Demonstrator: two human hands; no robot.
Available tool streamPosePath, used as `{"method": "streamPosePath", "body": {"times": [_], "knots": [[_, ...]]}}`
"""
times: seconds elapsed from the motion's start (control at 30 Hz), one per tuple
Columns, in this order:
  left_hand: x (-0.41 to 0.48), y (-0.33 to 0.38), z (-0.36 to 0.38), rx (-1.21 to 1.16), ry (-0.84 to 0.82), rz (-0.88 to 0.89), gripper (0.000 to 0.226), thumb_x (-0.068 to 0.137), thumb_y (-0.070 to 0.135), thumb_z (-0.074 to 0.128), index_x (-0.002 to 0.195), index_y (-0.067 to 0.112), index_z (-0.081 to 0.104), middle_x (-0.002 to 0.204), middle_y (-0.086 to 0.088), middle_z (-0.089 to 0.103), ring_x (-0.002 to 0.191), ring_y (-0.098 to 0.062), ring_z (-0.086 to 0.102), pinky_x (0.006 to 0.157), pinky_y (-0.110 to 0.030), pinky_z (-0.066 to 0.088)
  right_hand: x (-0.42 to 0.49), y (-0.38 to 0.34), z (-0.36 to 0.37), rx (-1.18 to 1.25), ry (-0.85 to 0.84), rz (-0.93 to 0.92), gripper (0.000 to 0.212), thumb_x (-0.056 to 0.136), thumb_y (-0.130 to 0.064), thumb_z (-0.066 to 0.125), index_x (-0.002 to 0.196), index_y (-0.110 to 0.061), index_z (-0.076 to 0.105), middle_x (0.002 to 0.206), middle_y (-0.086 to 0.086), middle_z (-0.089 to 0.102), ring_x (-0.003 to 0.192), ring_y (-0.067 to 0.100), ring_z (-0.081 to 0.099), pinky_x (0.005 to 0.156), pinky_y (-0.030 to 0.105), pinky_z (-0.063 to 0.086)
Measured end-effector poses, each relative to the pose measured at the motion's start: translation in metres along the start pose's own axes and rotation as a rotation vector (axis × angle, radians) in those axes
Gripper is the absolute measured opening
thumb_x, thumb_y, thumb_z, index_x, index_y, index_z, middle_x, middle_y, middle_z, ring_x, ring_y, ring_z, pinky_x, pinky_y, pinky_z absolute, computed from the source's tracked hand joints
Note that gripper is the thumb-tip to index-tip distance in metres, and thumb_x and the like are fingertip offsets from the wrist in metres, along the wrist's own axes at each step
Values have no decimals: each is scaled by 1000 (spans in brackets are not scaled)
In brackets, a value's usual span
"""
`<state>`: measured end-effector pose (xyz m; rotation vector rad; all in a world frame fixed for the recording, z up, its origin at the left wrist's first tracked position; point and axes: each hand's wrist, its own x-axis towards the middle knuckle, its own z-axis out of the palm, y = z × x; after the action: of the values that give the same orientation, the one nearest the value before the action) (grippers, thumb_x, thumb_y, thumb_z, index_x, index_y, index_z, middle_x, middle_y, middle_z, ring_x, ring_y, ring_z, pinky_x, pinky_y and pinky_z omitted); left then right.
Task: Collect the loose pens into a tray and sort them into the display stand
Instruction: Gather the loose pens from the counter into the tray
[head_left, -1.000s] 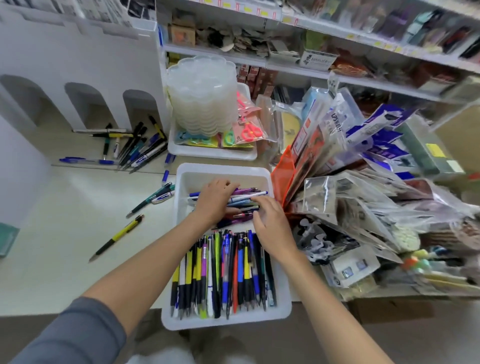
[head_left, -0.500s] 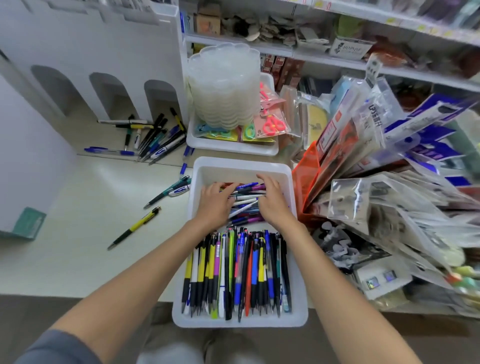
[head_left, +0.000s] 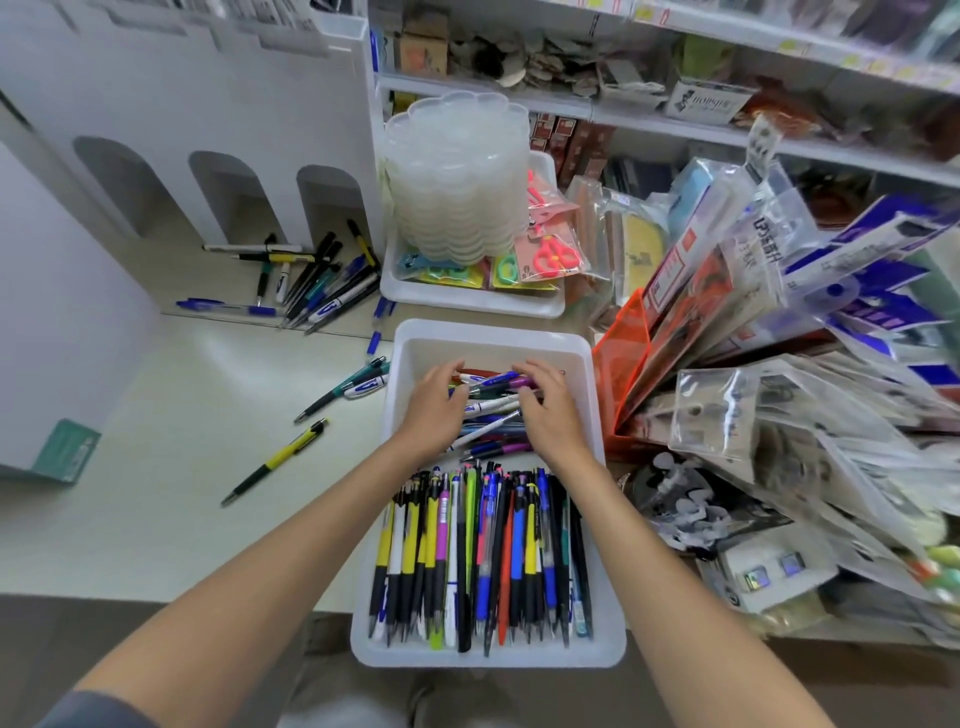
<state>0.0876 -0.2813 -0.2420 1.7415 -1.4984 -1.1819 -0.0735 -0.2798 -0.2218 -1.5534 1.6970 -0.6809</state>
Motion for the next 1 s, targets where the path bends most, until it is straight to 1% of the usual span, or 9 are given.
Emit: {"method": "streamPosePath", "body": {"times": [0.1, 0.23, 0.3, 0.4, 0.47, 0.57, 0.67, 0.8, 1.0], "knots": [[2, -3, 2, 75, -71, -16, 49, 105, 19, 42, 154, 20, 34, 159, -7, 32, 147, -25, 27, 121, -46, 23, -1, 7, -11, -129, 54, -65, 54, 85, 7, 44, 133, -15, 57, 140, 4, 46, 135, 17, 33, 117, 33, 24], [1, -6, 2, 133, -112, 4, 49, 104, 17, 45, 152, 23, 38, 161, -9, 28, 149, -26, 22, 123, -42, 18, -3, 12, -27, -173, -170, -69, 84, 78, 12, 47, 151, -28, 34, 157, -2, 21, 145, 14, 17, 117, 33, 30], [2, -6, 2, 180, -132, 59, 47, 103, 17, 48, 149, 25, 44, 157, -10, 34, 146, -27, 27, 121, -47, 21, 1, 9, -25, -204, -212, -118, 89, 77, 15, 46, 153, -29, 31, 158, 0, 21, 146, 17, 18, 117, 35, 29], [-2, -7, 2, 200, -189, 123, 50, 101, 13, 49, 149, 26, 43, 157, -7, 33, 148, -26, 24, 122, -48, 18, 8, 6, -12, -283, -267, -192, 83, 78, 17, 45, 151, -22, 36, 157, 5, 29, 146, 21, 20, 121, 35, 18], [-9, -4, -3, 141, -152, 141, 53, 101, 6, 47, 150, 24, 41, 160, -1, 28, 150, -19, 20, 123, -35, 16, 12, 10, -7, -376, -300, -222, 76, 81, 13, 46, 150, -19, 39, 154, 5, 35, 146, 24, 22, 121, 35, 15], [-19, 3, -17, 85, 43, 187, 46, 102, 2, 42, 143, 21, 51, 155, 0, 38, 144, -14, 31, 115, -22, 22, 14, 22, -14, -470, -243, -222, 66, 84, 8, 47, 147, -13, 43, 145, 7, 44, 139, 27, 30, 119, 36, 21], [-22, 3, -28, 148, 249, 301, 35, 99, 3, 49, 129, 17, 61, 135, -1, 55, 129, -13, 45, 112, -26, 33, 10, 20, -14, -399, -214, -231, 60, 88, -3, 54, 145, -19, 47, 146, 6, 41, 139, 22, 30, 119, 36, 22], [-15, -10, -39, 68, 407, 137, 40, 94, 7, 61, 132, 20, 57, 127, -4, 48, 118, -20, 46, 103, -32, 40, 16, 3, 5, -376, -253, -333, 30, 84, -31, 75, 113, -27, 73, 137, 1, 51, 130, 18, 38, 113, 40, 29], [-15, -17, -45, -47, 376, 53, 37, 97, 8, 58, 133, 20, 55, 125, -1, 44, 102, -10, 46, 92, -19, 37, 20, 13, -4, -505, -167, -373, 10, 86, -26, 74, 89, -18, 77, 121, 2, 60, 118, 19, 46, 101, 38, 40]]}}
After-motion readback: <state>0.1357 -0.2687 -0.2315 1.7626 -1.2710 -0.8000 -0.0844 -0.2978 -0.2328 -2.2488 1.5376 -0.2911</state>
